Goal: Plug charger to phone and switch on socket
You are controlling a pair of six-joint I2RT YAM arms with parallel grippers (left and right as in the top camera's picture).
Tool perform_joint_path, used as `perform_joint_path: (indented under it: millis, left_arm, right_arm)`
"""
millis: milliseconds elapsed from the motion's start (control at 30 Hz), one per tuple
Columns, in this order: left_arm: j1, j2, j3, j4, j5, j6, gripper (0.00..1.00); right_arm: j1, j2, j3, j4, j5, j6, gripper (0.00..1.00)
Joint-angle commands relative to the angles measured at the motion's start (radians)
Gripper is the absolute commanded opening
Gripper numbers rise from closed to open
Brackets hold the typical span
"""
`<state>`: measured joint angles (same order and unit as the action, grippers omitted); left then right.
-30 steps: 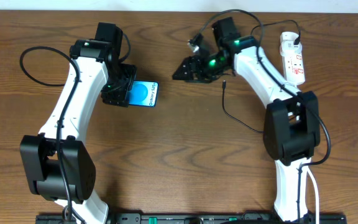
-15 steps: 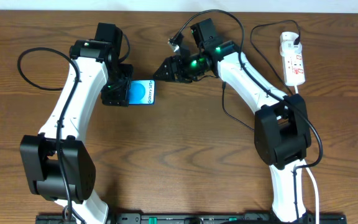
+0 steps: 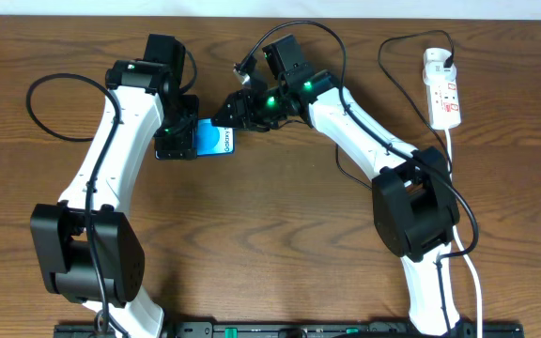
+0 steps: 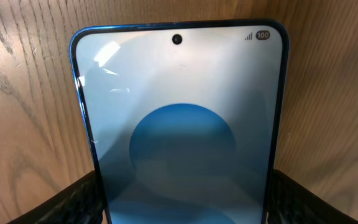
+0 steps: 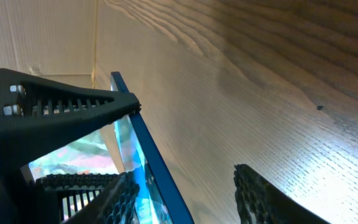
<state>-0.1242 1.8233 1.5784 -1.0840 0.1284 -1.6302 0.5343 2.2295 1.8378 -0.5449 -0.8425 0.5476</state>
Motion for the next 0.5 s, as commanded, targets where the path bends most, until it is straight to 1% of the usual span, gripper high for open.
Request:
perform_joint_path:
  millis: [0, 100, 300, 467]
  left_arm:
    - [0.005, -0.013, -0.004, -0.002, 0.0, -0.059, 0.07]
    - [0.005, -0.013, -0.004, 0.014, 0.03, -0.097, 0.07]
    - [0.005, -0.013, -0.004, 0.072, 0.104, -0.112, 0.07]
    - [0.005, -0.013, -0.004, 0.08, 0.157, -0.119, 0.07]
  right_arm:
    - [-0.003, -0.038, 0.008, -0.001, 0.002, 0.031, 0.43]
    - [0.002, -0.038, 0.008, 0.002, 0.011, 0.061, 0.4]
    - [0.007, -0.038, 0.008, 0.004, 0.021, 0.134, 0.35]
    - [0.008, -0.038, 0.008, 0.003, 0.021, 0.154, 0.28]
